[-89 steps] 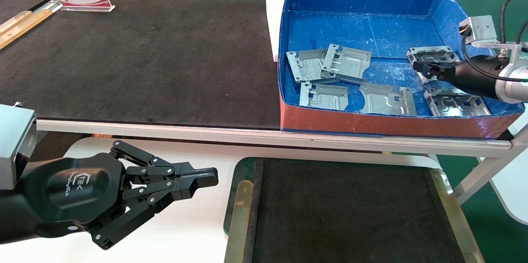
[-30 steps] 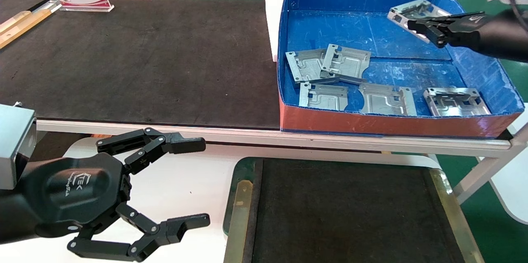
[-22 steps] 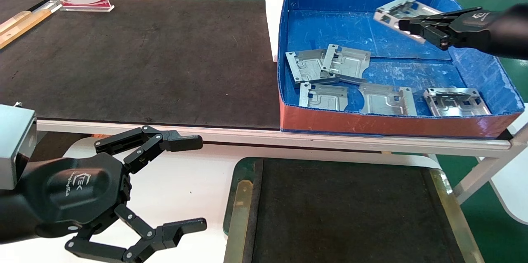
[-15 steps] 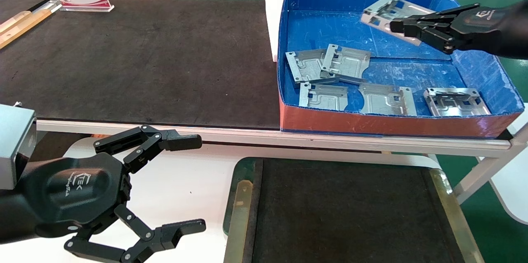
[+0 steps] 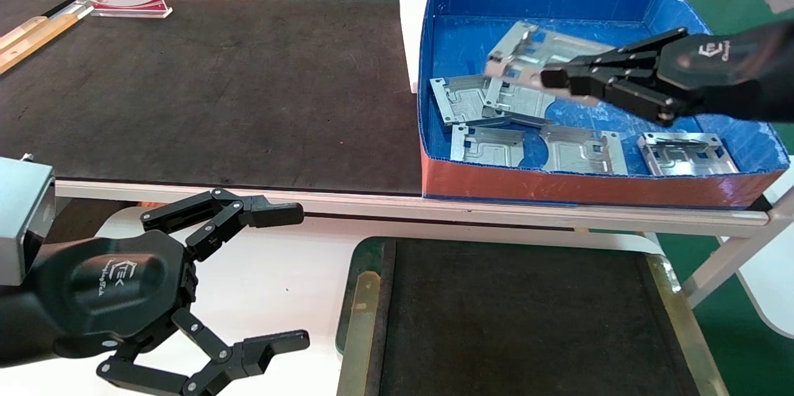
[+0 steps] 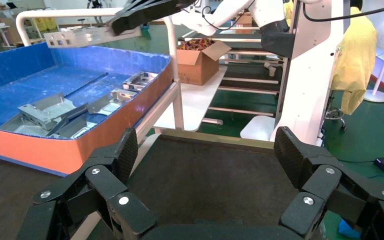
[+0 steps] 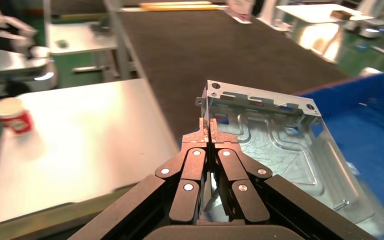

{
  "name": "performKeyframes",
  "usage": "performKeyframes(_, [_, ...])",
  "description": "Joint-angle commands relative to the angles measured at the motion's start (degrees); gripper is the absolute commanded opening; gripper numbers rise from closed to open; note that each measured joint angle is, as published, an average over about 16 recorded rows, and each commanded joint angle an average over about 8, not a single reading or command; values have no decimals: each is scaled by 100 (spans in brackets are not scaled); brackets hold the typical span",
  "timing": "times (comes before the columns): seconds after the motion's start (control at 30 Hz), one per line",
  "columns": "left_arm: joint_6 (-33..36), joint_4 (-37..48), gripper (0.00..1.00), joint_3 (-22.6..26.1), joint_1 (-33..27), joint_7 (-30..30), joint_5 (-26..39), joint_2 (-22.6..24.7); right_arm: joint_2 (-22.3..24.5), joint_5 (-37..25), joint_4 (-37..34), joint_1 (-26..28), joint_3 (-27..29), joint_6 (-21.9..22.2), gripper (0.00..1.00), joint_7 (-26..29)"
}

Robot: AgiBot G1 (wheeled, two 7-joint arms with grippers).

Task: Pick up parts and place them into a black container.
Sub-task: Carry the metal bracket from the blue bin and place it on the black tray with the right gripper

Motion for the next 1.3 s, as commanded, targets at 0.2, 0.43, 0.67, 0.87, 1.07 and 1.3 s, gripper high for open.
performKeyframes(0.2, [0, 0, 100, 0, 0, 0, 0, 0, 543, 762, 1642, -610, -177, 113, 0, 812])
performKeyframes(0.43, [0, 0, 100, 0, 0, 0, 0, 0, 844, 1059, 2456, -1174, -223, 328, 0, 1056])
performKeyframes(0.67, [0, 0, 100, 0, 0, 0, 0, 0, 1037, 1252, 2954, -1690, -284, 357, 0, 1088])
performKeyframes(0.87, [0, 0, 100, 0, 0, 0, 0, 0, 1145, 1318, 3208, -2118, -347, 424, 0, 933])
performKeyframes(1.07, [0, 0, 100, 0, 0, 0, 0, 0, 1139, 1299, 3194, -2448, -401, 464, 0, 589])
performKeyframes(1.3, [0, 0, 100, 1, 0, 0, 0, 0, 1027, 1144, 2884, -2724, -534, 316, 0, 52])
